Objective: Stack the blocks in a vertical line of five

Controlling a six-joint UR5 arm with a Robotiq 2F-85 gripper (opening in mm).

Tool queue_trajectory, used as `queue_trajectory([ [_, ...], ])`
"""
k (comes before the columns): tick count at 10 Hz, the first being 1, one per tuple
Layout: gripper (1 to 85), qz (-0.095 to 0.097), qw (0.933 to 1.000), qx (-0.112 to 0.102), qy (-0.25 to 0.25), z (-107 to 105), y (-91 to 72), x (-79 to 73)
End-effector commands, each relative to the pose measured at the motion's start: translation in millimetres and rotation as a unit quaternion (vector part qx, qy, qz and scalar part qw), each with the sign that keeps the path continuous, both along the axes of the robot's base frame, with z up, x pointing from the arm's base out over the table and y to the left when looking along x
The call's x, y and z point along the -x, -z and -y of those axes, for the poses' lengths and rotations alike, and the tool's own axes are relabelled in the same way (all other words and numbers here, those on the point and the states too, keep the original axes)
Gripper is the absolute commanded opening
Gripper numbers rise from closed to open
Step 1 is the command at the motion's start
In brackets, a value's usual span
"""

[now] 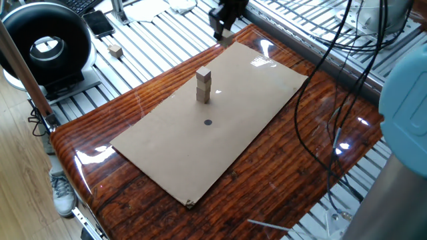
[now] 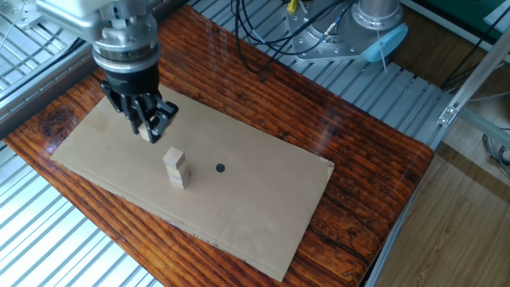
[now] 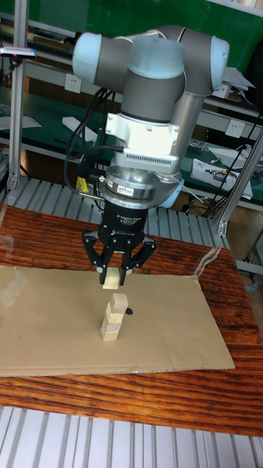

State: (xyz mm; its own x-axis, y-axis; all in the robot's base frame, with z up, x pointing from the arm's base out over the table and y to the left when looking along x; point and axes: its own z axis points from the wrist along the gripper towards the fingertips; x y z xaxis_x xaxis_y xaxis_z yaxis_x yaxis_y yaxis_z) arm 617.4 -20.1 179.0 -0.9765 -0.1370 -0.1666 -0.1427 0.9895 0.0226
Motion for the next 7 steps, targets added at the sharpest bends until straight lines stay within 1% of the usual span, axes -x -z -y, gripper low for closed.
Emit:
queue_trajectory([
  [1, 1.0, -0.006, 1.0000, 0.001, -0.006, -7, 5.8, 4.4],
  [5, 1.0, 0.004, 1.0000, -0.002, 0.003, -18, 15.5, 1.5],
  [7, 1.0, 0.007, 1.0000, -0.002, 0.003, -19, 15.5, 0.6],
])
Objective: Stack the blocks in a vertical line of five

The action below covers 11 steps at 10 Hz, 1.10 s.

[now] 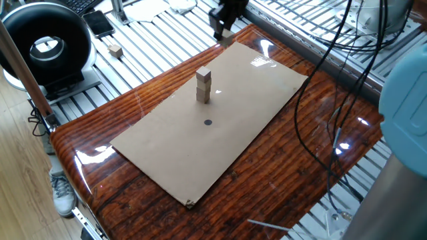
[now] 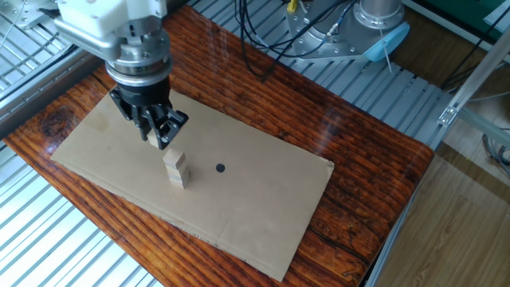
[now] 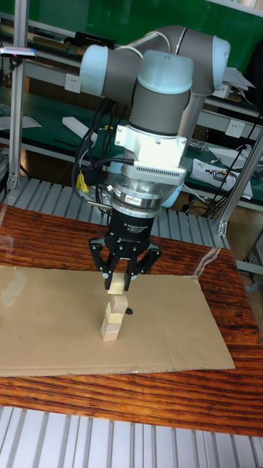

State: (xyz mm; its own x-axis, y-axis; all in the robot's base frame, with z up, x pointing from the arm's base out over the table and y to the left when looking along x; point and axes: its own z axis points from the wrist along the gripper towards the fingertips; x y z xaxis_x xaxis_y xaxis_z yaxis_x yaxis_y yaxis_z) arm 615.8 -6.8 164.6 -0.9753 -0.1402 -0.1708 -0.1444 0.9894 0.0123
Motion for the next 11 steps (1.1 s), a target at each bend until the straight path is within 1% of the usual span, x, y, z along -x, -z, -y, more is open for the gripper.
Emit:
queue_trajectory([
  [1, 1.0, 0.009, 1.0000, 0.003, -0.002, 4, 1.1, -4.1],
  [2, 1.0, 0.015, 0.9996, 0.009, -0.020, 6, 0.5, -7.2],
  [3, 1.0, 0.016, 0.9988, 0.011, -0.045, 4, 0.5, -7.1],
  [4, 1.0, 0.010, 0.9982, 0.010, -0.058, 2, 1.1, -3.9],
  [5, 1.0, 0.004, 0.9983, 0.015, -0.057, 5, -0.8, -0.8],
  [6, 1.0, 0.004, 0.9986, 0.014, -0.052, -1, -3.3, -2.0],
  [7, 1.0, 0.005, 0.9988, 0.009, -0.048, -9, -0.7, -3.2],
  [8, 1.0, 0.007, 0.9991, 0.008, -0.040, -13, 1.9, -4.0],
  [11, 1.0, 0.008, 0.9994, 0.007, -0.033, -15, 5.4, -5.8],
])
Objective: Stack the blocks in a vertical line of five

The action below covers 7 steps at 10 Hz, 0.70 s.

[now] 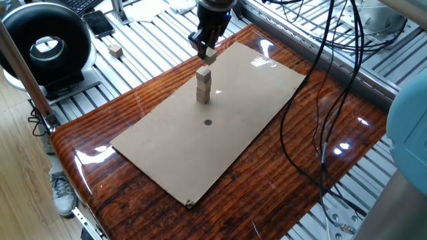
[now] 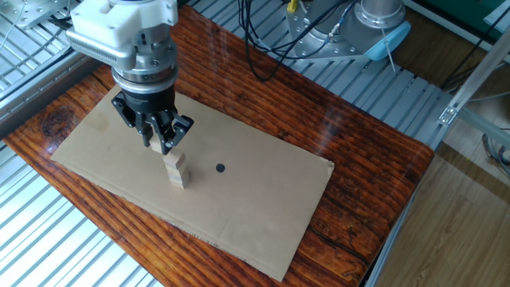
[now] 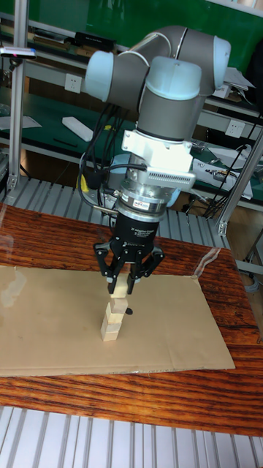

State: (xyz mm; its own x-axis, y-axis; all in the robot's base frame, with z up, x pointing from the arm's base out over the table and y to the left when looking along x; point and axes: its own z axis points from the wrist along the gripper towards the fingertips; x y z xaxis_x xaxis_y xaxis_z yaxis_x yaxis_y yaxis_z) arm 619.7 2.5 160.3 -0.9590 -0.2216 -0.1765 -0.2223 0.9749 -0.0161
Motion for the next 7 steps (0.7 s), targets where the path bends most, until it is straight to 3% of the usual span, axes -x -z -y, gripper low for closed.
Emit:
queue_trajectory([
  [1, 1.0, 0.003, 0.9999, -0.007, 0.008, -5.5, 2.0, -2.6],
  [7, 1.0, 0.004, 0.9999, -0.009, 0.008, -4.5, 11.1, -0.8],
])
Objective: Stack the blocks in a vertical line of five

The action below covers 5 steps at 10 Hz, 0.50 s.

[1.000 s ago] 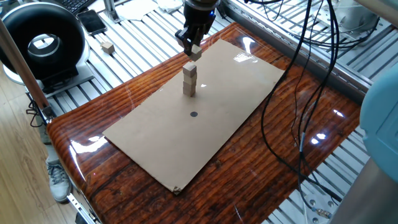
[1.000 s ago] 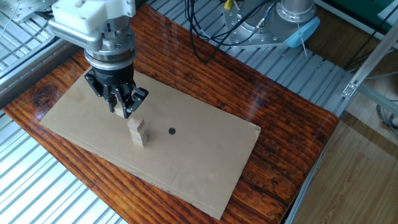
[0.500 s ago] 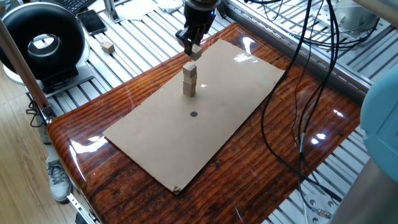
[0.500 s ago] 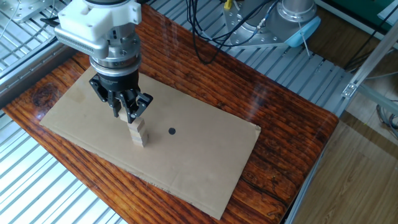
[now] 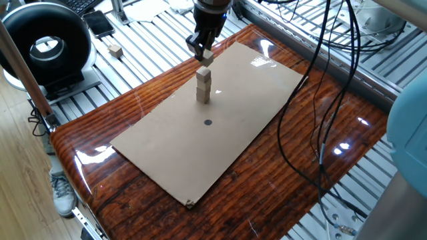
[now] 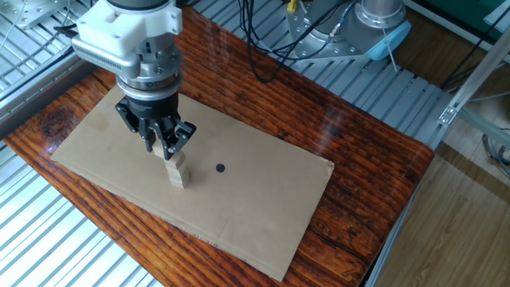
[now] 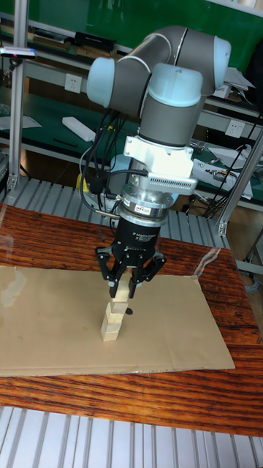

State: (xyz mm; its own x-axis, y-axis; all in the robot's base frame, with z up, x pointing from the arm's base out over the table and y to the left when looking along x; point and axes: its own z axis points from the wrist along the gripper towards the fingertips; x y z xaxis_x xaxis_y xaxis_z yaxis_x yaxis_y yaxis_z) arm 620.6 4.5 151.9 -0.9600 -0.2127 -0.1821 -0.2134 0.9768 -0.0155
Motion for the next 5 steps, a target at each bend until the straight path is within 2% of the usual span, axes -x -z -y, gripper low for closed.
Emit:
queue_trajectory([
  [1, 1.0, 0.001, 1.0000, -0.008, 0.004, -3.0, 3.6, 0.6],
  [5, 1.0, -0.001, 0.9998, -0.013, 0.011, -5.9, 3.9, 1.9],
])
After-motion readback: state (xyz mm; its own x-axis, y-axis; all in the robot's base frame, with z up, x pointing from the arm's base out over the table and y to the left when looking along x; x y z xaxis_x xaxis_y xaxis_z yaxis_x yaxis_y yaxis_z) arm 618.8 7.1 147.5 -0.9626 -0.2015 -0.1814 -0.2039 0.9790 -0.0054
